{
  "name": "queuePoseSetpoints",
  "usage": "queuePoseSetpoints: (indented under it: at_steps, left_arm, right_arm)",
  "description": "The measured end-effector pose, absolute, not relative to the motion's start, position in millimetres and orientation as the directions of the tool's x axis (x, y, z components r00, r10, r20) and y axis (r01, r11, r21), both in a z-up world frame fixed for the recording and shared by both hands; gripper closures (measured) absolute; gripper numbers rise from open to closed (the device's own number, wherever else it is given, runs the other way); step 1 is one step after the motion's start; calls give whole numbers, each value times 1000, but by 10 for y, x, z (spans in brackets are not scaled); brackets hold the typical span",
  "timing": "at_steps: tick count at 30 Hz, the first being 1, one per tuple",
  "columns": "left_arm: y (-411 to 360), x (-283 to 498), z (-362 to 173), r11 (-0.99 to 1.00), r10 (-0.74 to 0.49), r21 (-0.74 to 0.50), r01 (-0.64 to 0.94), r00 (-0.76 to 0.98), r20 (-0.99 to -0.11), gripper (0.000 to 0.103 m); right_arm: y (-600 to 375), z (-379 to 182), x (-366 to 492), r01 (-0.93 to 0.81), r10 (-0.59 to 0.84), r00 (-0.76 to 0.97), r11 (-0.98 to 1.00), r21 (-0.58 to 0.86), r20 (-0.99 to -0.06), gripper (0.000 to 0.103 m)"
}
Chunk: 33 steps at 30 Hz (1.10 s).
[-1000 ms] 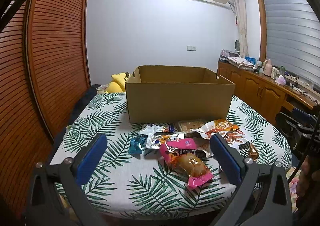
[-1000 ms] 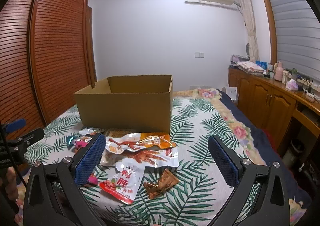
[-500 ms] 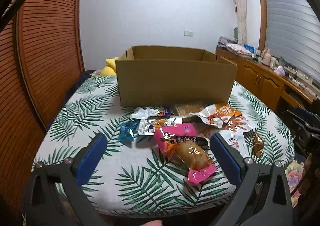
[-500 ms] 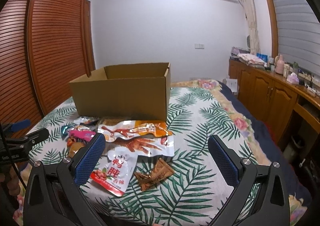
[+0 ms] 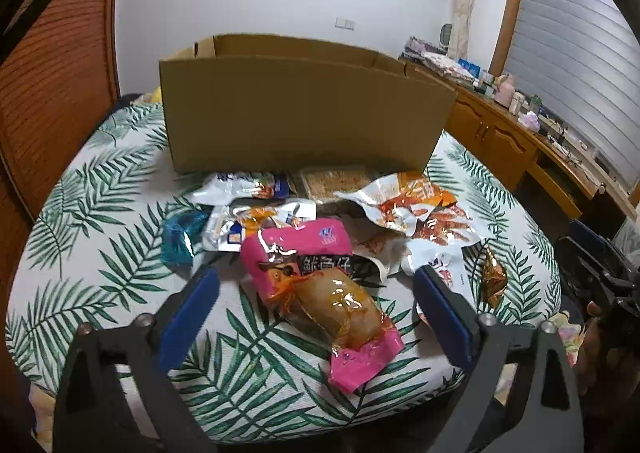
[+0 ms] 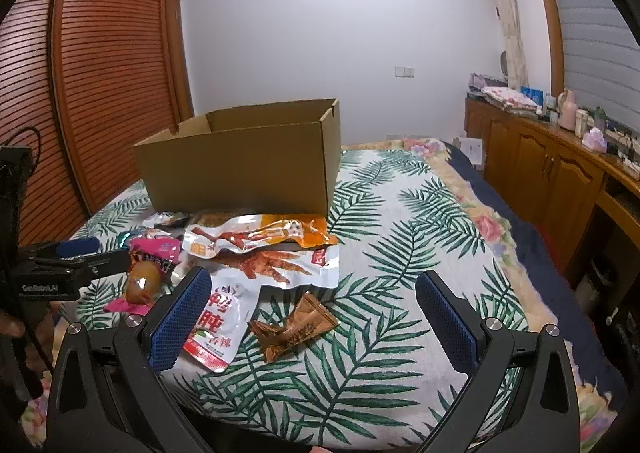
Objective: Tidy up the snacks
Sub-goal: 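Grasp the pink packet with the left tool while the right tool grasps the white duck-neck packet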
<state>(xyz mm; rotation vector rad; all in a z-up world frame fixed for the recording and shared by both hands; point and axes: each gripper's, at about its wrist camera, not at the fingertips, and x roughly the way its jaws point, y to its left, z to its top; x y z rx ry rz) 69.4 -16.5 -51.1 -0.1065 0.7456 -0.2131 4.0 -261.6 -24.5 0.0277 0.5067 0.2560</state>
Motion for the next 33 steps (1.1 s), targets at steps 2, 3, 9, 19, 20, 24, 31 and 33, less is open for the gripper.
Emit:
queuePoseSetpoints:
  at_steps: [2,3,9,19,20,24,31,33]
  left_arm:
    - [-165,727,-563,972,-235,-180,153,693,-682,24]
    - [-158,735,-585,971,-239,-187,150,684,-690,28]
    - [-138,820,-680,963,-267,-225,149,654,-708,40]
    - [-35,787,-704,947,-318,-262,184,645,-695,41]
    - [-21,779,-704,945,-324,-265,190,644,-693,42]
    - [-3,740,-682,938,-346,-273,214,637,-689,52]
    - [-28,776,-661,933,-359,-284,221,617,-700,57]
    - [-48,836,-667,930,-367,-293,222,599,-712,53]
  right_arm:
    - [-2596,-254,52,-245,259,837,965,95,-482,0]
    - [-2571,-258,57,-253,266,834,963,93,-484,0]
    - [-2376,-292,122,-311,312,798,946,92,-515,0]
    - [-2086,-477,375,-399,408,689,904,157,-600,10]
    - [-2063,-520,416,-401,415,672,900,169,-613,12]
    - [-1993,-652,503,-410,428,631,892,189,-647,23]
    - [-1894,-789,588,-417,394,603,897,147,-694,30]
    - [-1885,-799,615,-413,384,600,900,139,-702,30]
